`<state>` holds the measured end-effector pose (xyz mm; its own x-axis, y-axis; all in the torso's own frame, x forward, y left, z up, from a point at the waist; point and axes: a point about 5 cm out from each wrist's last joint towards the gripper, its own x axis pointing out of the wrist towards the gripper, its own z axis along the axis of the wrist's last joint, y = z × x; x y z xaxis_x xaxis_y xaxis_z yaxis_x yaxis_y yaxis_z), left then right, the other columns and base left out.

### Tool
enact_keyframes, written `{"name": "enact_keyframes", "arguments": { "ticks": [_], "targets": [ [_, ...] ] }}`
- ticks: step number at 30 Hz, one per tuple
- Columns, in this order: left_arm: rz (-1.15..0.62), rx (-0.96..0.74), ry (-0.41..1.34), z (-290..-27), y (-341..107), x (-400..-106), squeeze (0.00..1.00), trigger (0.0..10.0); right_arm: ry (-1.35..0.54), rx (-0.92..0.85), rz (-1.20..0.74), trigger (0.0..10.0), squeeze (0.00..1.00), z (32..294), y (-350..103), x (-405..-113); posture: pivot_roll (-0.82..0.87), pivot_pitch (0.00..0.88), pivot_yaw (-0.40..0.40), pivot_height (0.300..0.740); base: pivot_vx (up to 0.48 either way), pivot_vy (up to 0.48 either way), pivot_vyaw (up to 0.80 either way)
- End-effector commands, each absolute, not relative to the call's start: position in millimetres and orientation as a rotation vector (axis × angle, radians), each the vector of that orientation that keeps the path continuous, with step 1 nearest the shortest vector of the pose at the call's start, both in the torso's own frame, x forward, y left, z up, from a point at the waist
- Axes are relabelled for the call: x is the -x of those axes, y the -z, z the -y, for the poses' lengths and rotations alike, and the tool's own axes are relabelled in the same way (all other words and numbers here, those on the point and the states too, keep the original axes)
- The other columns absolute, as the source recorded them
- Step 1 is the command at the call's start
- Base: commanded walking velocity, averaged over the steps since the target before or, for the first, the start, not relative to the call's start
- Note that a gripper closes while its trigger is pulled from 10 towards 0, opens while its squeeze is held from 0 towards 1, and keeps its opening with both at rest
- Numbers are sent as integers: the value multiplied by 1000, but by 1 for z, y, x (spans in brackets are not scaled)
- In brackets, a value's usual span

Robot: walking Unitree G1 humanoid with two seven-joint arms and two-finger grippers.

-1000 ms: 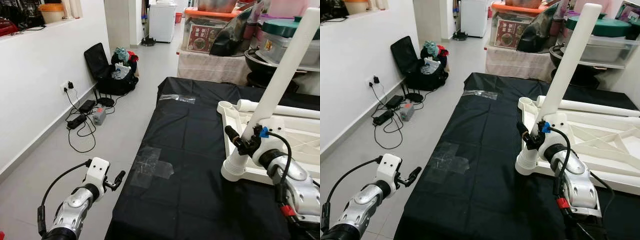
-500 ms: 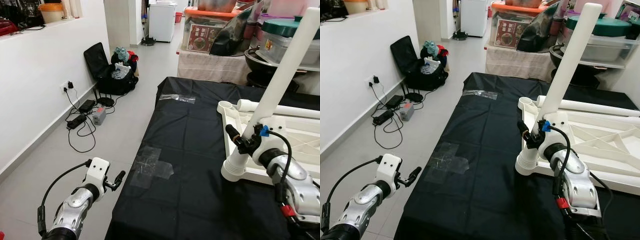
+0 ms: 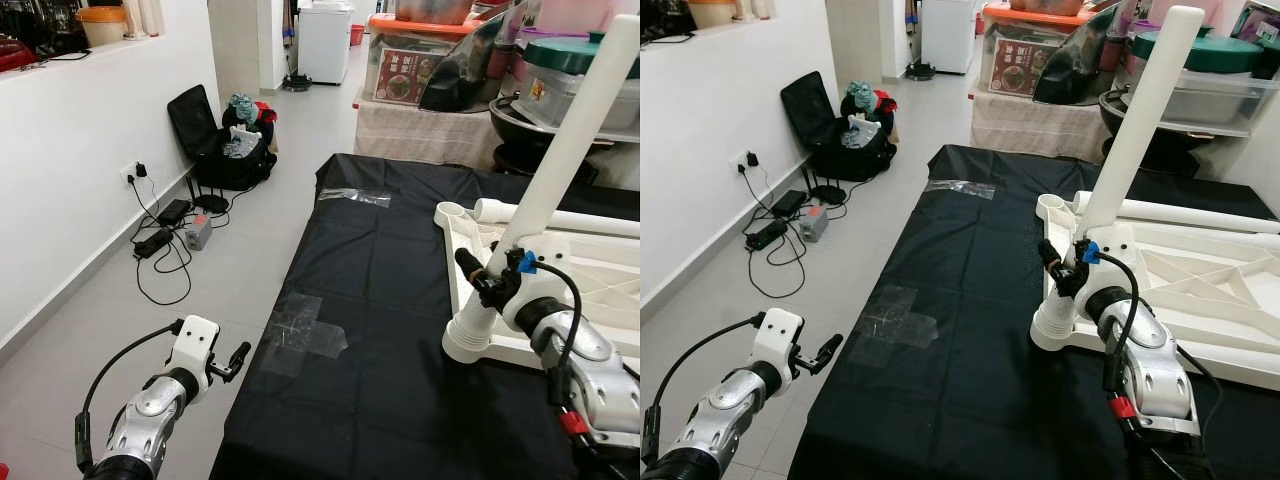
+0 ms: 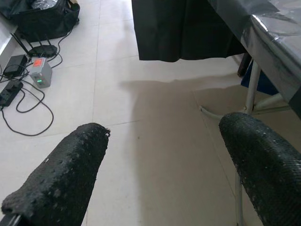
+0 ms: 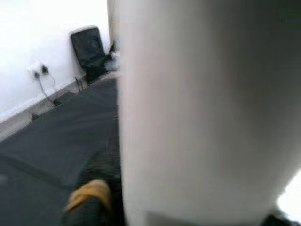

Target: Building children table

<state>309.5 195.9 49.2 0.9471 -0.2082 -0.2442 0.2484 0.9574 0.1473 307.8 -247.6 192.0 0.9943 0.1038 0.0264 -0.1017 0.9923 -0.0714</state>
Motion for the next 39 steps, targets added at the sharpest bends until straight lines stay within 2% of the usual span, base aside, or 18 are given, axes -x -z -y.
{"name": "enact_keyframes", "arguments": {
  "ticks": [1,8,11,14,17,19,21,23,26,36,37,38,39],
  "targets": [
    [-234,-193,245,-193,-48,-311,0,10000,-95,78,37,0,0,248,-194,-306,15,0,-53,740,0,0,0],
    [-232,-194,244,-193,-49,-311,0,10000,-21,73,47,0,0,249,-197,-304,15,0,-54,740,0,0,0],
    [-232,-195,244,-193,-49,-311,0,10000,124,80,47,0,0,253,-199,-301,15,0,-58,740,0,0,0],
    [-232,-195,244,-193,-49,-311,0,10000,124,80,47,0,0,253,-199,-301,15,0,-58,740,0,0,0],
    [-233,-198,240,-194,-48,-310,0,10000,535,74,-2,0,0,258,-190,-278,20,0,-60,740,0,0,0],
    [-233,-200,239,-194,-48,-310,0,10000,621,66,-20,0,0,253,-186,-270,20,0,-60,740,0,0,0],
    [-233,-200,239,-194,-48,-310,0,10000,621,66,-20,0,0,253,-186,-270,20,0,-60,740,0,0,0],
    [-233,-204,232,-196,-48,-310,0,10000,682,-8,-49,0,0,233,-176,-267,24,0,-65,740,0,0,0],
    [-232,-203,228,-196,-48,-310,0,10000,686,-44,-56,0,0,225,-173,-269,31,0,-69,740,0,0,0],
    [-236,-199,216,-198,-47,-308,0,10000,672,-79,-58,0,0,214,-181,-275,34,0,-80,740,0,0,0],
    [-236,-198,216,-198,-47,-308,0,10000,657,-82,-59,2078,0,213,-182,-276,31,0,-78,740,0,0,0],
    [-236,-198,215,-198,-47,-308,0,10000,651,-83,-60,2078,0,212,-182,-277,31,0,-78,740,0,0,0],
    [-237,-197,215,-198,-46,-308,0,10000,655,-79,-43,10000,75,213,-184,-276,31,0,-77,740,0,0,0]
  ]
}}
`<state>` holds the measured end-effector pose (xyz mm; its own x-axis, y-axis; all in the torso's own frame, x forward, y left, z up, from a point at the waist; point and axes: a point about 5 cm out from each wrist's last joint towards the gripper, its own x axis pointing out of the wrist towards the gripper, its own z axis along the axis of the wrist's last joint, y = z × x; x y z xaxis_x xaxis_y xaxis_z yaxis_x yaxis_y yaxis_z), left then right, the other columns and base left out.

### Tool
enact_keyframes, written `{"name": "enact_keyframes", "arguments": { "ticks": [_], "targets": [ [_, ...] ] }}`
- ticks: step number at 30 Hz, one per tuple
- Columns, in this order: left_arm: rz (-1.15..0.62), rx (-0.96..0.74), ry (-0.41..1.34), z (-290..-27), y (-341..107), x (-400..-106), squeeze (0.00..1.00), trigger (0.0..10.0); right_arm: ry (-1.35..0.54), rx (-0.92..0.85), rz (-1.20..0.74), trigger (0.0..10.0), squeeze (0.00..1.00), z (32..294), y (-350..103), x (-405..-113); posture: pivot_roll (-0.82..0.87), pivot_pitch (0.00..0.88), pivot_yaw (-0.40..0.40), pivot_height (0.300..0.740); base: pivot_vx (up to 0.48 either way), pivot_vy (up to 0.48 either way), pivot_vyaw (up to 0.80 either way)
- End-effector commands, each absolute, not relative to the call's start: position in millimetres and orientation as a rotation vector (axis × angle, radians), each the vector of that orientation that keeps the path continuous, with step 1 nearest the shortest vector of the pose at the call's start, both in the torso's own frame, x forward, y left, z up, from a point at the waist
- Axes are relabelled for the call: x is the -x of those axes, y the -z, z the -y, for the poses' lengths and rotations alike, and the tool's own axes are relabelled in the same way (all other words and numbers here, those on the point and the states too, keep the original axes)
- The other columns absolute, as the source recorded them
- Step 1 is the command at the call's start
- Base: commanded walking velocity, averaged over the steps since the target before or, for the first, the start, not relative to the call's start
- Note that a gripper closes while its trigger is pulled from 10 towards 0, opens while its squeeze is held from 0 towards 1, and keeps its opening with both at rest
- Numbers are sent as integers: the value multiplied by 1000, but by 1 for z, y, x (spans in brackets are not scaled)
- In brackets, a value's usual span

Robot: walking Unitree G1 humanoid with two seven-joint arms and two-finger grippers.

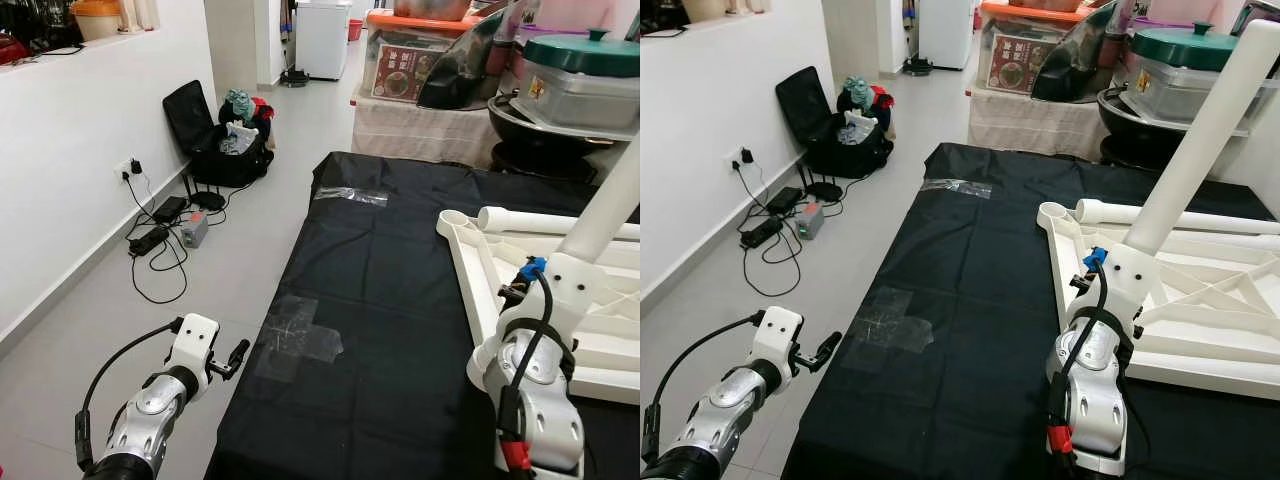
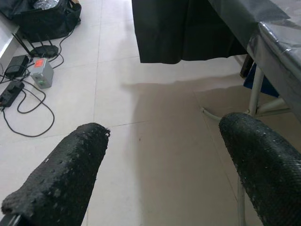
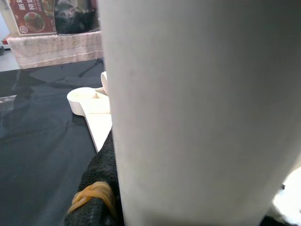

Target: Building children table

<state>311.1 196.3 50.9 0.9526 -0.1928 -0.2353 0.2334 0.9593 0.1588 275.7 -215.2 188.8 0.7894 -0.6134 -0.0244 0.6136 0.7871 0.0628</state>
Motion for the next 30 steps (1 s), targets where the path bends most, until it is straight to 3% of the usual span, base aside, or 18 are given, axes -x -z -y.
{"name": "enact_keyframes", "arguments": {
  "ticks": [1,2,3,4,6,7,19,21,25,26,28,29,30],
  "targets": [
    [-237,-196,215,-197,-46,-308,0,10000,659,-76,-31,10000,75,214,-185,-276,31,0,-77,740,0,0,0],
    [-237,-196,215,-197,-46,-308,0,10000,663,-73,-23,10000,380,215,-186,-275,31,0,-77,740,0,0,0],
    [-237,-196,215,-197,-46,-308,0,10000,663,-73,-23,10000,380,215,-186,-275,31,0,-77,740,0,0,0],
    [-238,-196,215,-197,-46,-308,0,10000,667,-77,-19,10000,1000,216,-187,-275,29,0,-75,740,0,0,0],
    [-238,-198,216,-198,-46,-308,0,10000,657,-72,-19,10000,1000,216,-189,-275,24,0,-70,740,0,0,0],
    [-238,-198,218,-197,-46,-308,0,10000,636,-68,-7,10000,0,217,-191,-276,22,0,-68,740,0,0,0],
    [-238,-197,224,-196,-46,-309,0,10000,539,-106,134,10000,0,241,-210,-278,15,0,-64,740,0,0,0],
    [-240,-197,228,-195,-46,-309,0,10000,369,-171,125,10000,0,234,-206,-282,13,0,-59,740,0,0,0],
    [-239,-197,232,-194,-46,-310,0,10000,276,-169,121,10000,0,236,-203,-284,10,0,-58,740,0,0,0],
    [-238,-196,231,-194,-47,-310,0,10000,262,-149,117,902,0,237,-202,-285,10,0,-60,740,0,0,0],
    [-237,-196,230,-194,-48,-311,0,10000,251,-139,114,902,0,238,-202,-286,10,0,-60,740,0,0,0],
    [-236,-196,229,-194,-48,-311,0,10000,249,-138,113,0,0,238,-202,-287,13,0,-62,740,0,0,0],
    [-235,-197,228,-195,-48,-311,0,10000,258,-143,117,0,0,239,-202,-288,16,0,-63,740,0,0,0]
  ]
}}
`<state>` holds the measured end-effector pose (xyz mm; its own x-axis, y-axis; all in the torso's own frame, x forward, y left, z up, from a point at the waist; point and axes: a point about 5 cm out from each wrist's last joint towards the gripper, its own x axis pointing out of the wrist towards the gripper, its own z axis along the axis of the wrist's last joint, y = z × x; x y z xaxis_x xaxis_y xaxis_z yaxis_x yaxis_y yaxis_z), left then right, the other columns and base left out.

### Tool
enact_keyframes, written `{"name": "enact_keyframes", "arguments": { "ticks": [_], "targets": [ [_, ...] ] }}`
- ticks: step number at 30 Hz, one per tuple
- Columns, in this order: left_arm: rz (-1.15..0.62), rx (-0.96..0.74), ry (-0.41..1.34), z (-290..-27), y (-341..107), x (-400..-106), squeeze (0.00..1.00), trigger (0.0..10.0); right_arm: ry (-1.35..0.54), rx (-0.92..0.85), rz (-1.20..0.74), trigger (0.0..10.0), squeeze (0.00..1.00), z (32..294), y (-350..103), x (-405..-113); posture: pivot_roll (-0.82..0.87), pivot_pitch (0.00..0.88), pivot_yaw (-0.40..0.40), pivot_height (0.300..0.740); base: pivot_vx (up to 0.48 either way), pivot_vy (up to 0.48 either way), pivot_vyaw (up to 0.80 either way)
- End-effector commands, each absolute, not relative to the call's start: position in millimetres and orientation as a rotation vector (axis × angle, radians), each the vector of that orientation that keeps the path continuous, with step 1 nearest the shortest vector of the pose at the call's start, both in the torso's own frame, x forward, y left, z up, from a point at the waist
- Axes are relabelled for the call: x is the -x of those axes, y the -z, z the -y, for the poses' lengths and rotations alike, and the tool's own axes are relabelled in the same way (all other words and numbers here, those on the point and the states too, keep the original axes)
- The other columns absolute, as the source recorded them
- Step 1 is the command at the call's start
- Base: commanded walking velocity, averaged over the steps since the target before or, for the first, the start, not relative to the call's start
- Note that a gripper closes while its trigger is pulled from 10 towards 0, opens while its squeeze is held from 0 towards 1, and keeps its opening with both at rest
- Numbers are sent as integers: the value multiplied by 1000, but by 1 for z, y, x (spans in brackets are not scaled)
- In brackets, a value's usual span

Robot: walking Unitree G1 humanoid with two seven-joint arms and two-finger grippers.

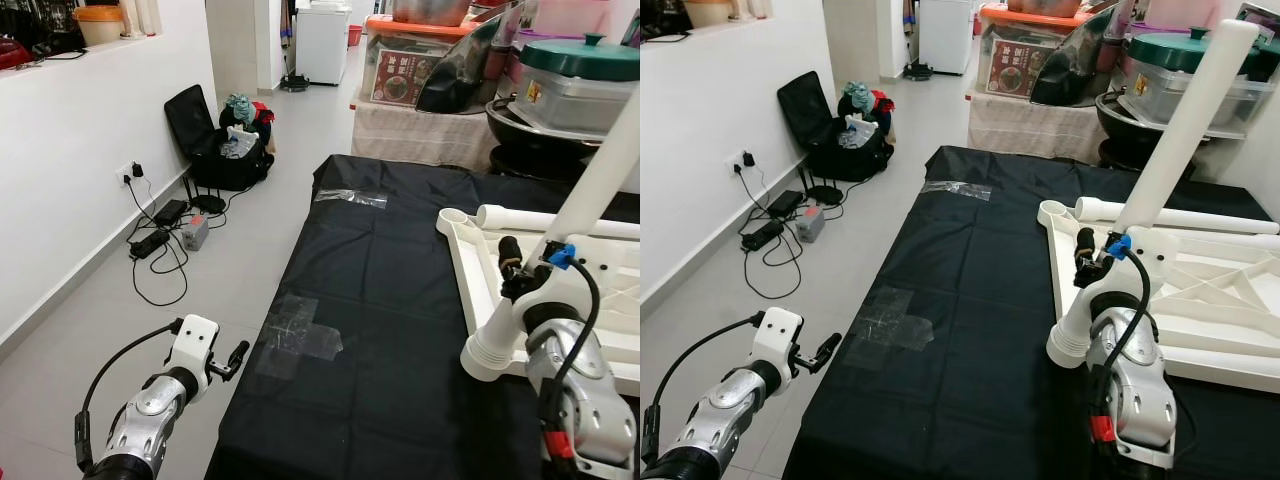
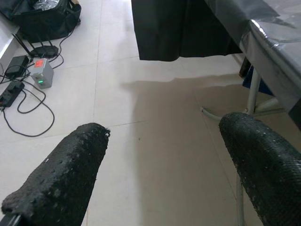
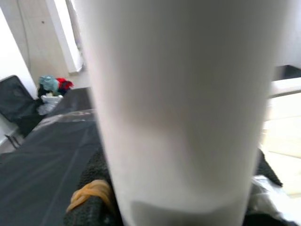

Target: Building children table

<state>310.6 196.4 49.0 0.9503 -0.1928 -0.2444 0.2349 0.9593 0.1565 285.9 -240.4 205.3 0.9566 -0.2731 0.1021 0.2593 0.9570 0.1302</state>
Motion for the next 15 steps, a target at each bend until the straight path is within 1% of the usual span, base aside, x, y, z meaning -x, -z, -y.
{"name": "enact_keyframes", "arguments": {
  "ticks": [1,7,8,9,10,11,13,14,15],
  "targets": [
    [-235,-197,227,-195,-48,-311,0,10000,259,-145,118,0,0,239,-203,-288,16,0,-63,740,0,0,0],
    [-239,-197,224,-196,-46,-309,0,10000,253,-140,113,0,0,238,-201,-288,17,0,-63,740,0,0,0],
    [-239,-197,225,-197,-46,-309,0,10000,259,-140,108,0,0,238,-200,-287,17,0,-63,740,0,0,0],
    [-239,-198,225,-196,-46,-309,0,10000,315,-123,87,0,0,242,-198,-286,14,0,-61,740,0,0,0],
    [-239,-198,225,-196,-46,-309,0,10000,315,-123,87,0,0,242,-198,-286,14,0,-61,740,0,0,0],
    [-239,-198,225,-196,-46,-309,0,10000,357,-111,73,0,0,245,-196,-284,14,0,-61,740,0,0,0],
    [-237,-199,225,-196,-47,-310,0,10000,610,-78,26,0,0,262,-192,-275,13,0,-61,740,0,0,0],
    [-237,-199,225,-196,-47,-310,0,10000,610,-78,26,0,0,262,-192,-275,13,0,-61,740,0,0,0],
    [-237,-199,224,-196,-47,-310,0,10000,724,-70,26,0,0,265,-192,-268,15,0,-63,740,0,0,0]
  ]
}}
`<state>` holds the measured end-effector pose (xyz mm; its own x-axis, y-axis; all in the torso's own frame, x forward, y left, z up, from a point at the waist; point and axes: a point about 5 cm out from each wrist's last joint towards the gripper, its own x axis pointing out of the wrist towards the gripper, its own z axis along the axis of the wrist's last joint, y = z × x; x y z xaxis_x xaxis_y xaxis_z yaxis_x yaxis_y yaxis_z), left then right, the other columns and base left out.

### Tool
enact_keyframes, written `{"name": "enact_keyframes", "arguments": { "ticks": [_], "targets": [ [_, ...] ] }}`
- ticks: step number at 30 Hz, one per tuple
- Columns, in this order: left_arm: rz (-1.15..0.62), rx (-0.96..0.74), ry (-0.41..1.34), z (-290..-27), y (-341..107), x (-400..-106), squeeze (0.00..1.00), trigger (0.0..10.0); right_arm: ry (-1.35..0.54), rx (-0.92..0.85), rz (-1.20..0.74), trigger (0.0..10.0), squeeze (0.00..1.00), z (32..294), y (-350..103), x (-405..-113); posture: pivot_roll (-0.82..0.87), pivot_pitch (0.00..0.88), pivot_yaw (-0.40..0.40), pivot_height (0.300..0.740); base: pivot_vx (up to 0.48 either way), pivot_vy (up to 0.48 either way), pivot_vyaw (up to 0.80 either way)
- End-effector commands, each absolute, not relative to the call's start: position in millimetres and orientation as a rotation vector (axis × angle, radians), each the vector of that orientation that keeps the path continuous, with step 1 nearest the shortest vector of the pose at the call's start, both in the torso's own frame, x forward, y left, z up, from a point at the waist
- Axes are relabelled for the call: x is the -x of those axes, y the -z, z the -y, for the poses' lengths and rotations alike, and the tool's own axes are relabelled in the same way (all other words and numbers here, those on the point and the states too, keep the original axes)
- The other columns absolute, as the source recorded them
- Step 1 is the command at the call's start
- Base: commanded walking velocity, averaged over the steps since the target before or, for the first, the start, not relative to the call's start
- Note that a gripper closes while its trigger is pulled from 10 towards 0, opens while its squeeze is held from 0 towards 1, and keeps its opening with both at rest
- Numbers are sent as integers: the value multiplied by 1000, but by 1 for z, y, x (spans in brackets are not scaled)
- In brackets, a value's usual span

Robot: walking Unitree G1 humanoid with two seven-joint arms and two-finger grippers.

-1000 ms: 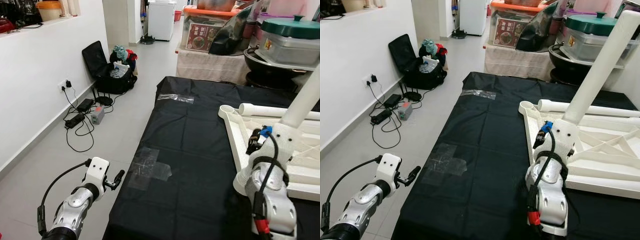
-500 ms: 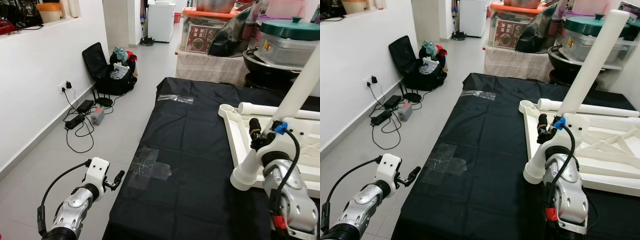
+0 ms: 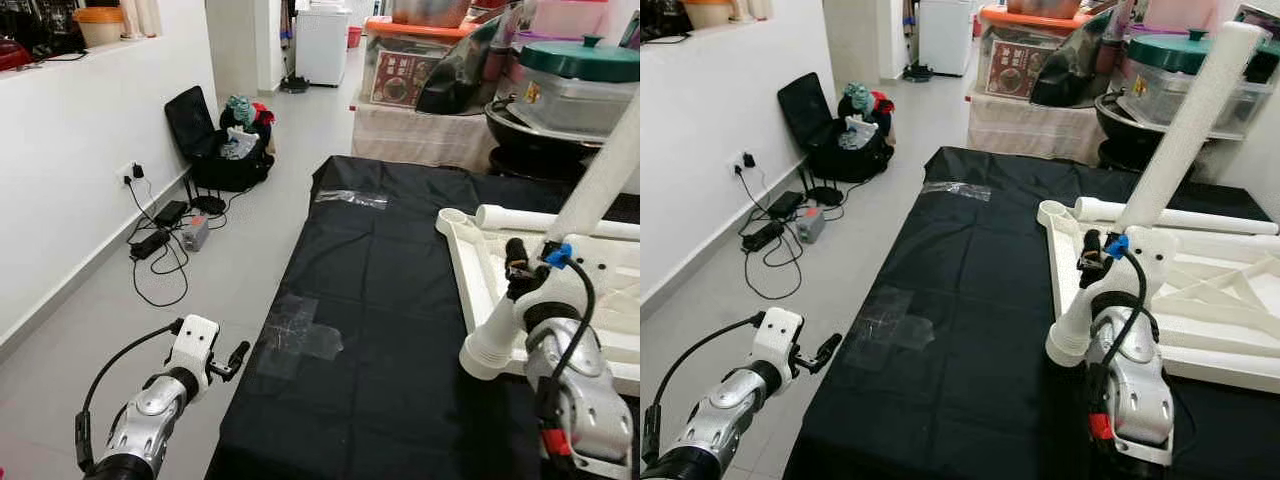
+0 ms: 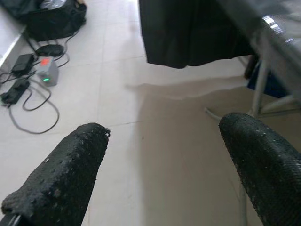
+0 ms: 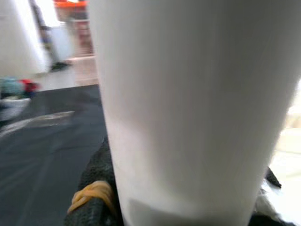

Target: Building children table

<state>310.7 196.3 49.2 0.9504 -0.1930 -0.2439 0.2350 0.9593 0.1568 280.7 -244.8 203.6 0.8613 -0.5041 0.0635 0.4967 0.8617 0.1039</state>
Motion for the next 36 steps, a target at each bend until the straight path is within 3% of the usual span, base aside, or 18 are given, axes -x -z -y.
{"name": "enact_keyframes", "arguments": {
  "ticks": [1,5,6,7,11,12,13,14,18,19,20,21,24,29,30,36],
  "targets": [
    [-237,-199,224,-196,-47,-310,0,10000,724,-70,26,0,0,265,-192,-268,15,0,-63,740,0,0,0],
    [-238,-200,224,-196,-47,-310,0,10000,786,-75,20,0,0,259,-192,-264,16,0,-60,740,0,0,0],
    [-240,-203,220,-197,-47,-310,0,10000,783,-76,5,0,0,240,-188,-264,26,0,-68,740,0,0,0],
    [-240,-203,220,-197,-47,-310,0,10000,783,-76,5,0,0,240,-188,-264,26,0,-68,740,0,0,0],
    [-240,-204,214,-199,-47,-310,0,10000,704,-89,-31,0,0,229,-181,-270,29,0,-70,740,0,0,0],
    [-241,-204,213,-199,-46,-309,0,10000,611,-102,-17,10000,0,227,-182,-278,25,0,-68,740,0,0,0],
    [-241,-204,213,-199,-46,-309,0,10000,611,-102,-17,10000,0,227,-182,-278,25,0,-68,740,0,0,0],
    [-242,-204,216,-198,-46,-309,0,10000,616,-92,11,10000,1000,233,-187,-279,25,0,-68,740,0,0,0],
    [-242,-204,217,-198,-46,-309,0,10000,627,-91,19,10000,1000,236,-189,-278,25,0,-67,740,0,0,0],
    [-241,-203,219,-198,-46,-309,0,10000,600,-73,24,10000,855,238,-193,-281,23,0,-64,740,0,0,0],
    [-241,-203,219,-198,-46,-309,0,10000,600,-73,24,10000,855,238,-193,-281,23,0,-64,740,0,0,0],
    [-240,-203,220,-198,-46,-309,0,10000,555,-74,58,10000,0,239,-200,-284,21,0,-62,740,0,0,0],
    [-240,-204,226,-197,-47,-310,0,10000,322,-50,171,10000,0,239,-220,-295,21,0,-59,740,0,0,0],
    [-239,-206,228,-197,-48,-312,0,10000,139,11,168,10000,0,246,-217,-300,20,0,-60,740,0,0,0],
    [-237,-207,226,-197,-48,-312,0,10000,110,38,98,0,0,253,-204,-302,25,0,-65,740,0,0,0],
    [-239,-207,225,-197,-47,-311,0,10000,144,65,17,0,0,259,-188,-301,22,0,-59,740,0,0,0]
  ]
}}
